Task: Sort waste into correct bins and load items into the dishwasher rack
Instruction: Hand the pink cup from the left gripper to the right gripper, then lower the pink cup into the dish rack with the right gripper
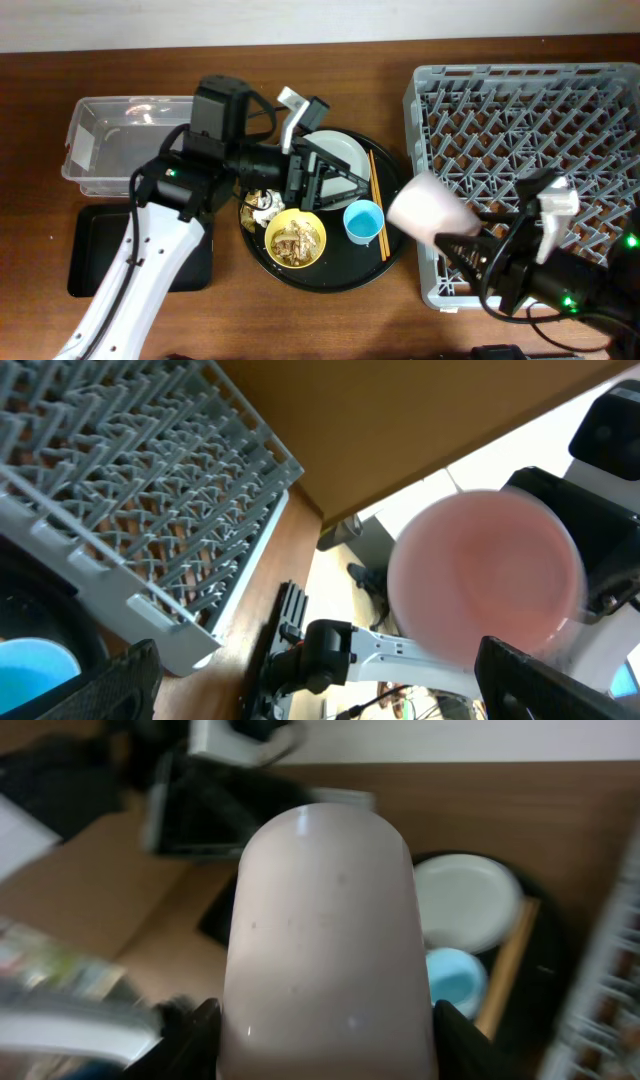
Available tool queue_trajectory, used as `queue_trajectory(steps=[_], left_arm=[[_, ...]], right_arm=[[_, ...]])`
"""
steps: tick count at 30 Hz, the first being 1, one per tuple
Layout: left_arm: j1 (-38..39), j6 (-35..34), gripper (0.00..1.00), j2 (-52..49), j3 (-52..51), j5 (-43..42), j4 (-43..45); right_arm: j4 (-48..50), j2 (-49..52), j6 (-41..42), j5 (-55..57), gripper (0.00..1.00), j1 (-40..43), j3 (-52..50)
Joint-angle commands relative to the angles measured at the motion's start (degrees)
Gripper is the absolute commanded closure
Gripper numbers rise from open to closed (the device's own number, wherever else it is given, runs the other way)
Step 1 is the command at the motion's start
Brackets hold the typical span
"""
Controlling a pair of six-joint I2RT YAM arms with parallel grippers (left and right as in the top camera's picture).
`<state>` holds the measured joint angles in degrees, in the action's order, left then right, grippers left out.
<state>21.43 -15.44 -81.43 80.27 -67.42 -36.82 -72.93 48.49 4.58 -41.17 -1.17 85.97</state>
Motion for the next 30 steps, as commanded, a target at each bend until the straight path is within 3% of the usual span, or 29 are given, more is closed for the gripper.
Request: queue_trajectory(steps=[1, 4, 6, 11, 14, 19, 20, 21, 22, 25, 27, 30], left_arm=[[-5.7, 0.5, 0.0, 0.4, 0.5, 0.2, -7.0], [-7.9, 3.6, 0.01, 0.7, 0.5, 0.2, -11.4], [-7.9, 3.8, 0.01, 1.5, 0.5, 0.2, -12.6], [-7.9, 8.3, 0.01, 8.5, 0.6, 4.9, -14.3], [-7.9, 8.8, 0.0, 13.6, 0.6, 12.4, -16.2], [-7.9, 9.6, 0.01, 15.1, 0.6, 14.8, -18.8], [-7.9, 9.8, 0.01, 15.1, 0.5, 14.7, -19.3], [-7.9, 9.8, 0.01, 15.1, 0.6, 14.7, -19.8], [-7.9, 9.8, 0.01, 15.1, 0.6, 14.7, -20.1], [-7.9, 9.8, 0.01, 15.1, 0.5, 14.7, -20.3], [-7.9, 9.8, 0.01, 15.1, 0.6, 14.8, -20.5], [-7.8, 15.1, 0.0, 15.2, 0.6, 17.0, -21.2]], right_arm=[[-5.9, 0.2, 12.1, 29.0, 0.53, -0.3, 4.1], [-13.2, 1.1, 20.2, 43.8, 0.52, -0.3, 4.1], [-15.4, 2.8, 21.5, 46.0, 0.53, -0.3, 4.1], [-19.5, 17.0, 20.7, 45.4, 0.52, 5.5, 4.1], [-18.4, 30.6, 12.9, 37.2, 0.52, 10.0, 4.1], [-15.3, 48.5, 11.7, 35.8, 0.53, 10.3, 3.9], [-14.0, 50.3, 11.7, 37.2, 0.31, 10.3, 3.9], [-13.0, 50.1, 11.7, 38.4, 0.16, 10.3, 4.1], [-13.4, 47.6, 10.6, 38.0, 0.1, 10.2, 6.1], [-16.3, 35.2, 10.4, 37.7, 0.08, 10.2, 16.2], [-14.9, 18.2, 10.6, 33.7, 0.02, 10.1, 25.8], [-10.5, 3.4, 11.6, 22.7, 0.02, 10.1, 27.5]])
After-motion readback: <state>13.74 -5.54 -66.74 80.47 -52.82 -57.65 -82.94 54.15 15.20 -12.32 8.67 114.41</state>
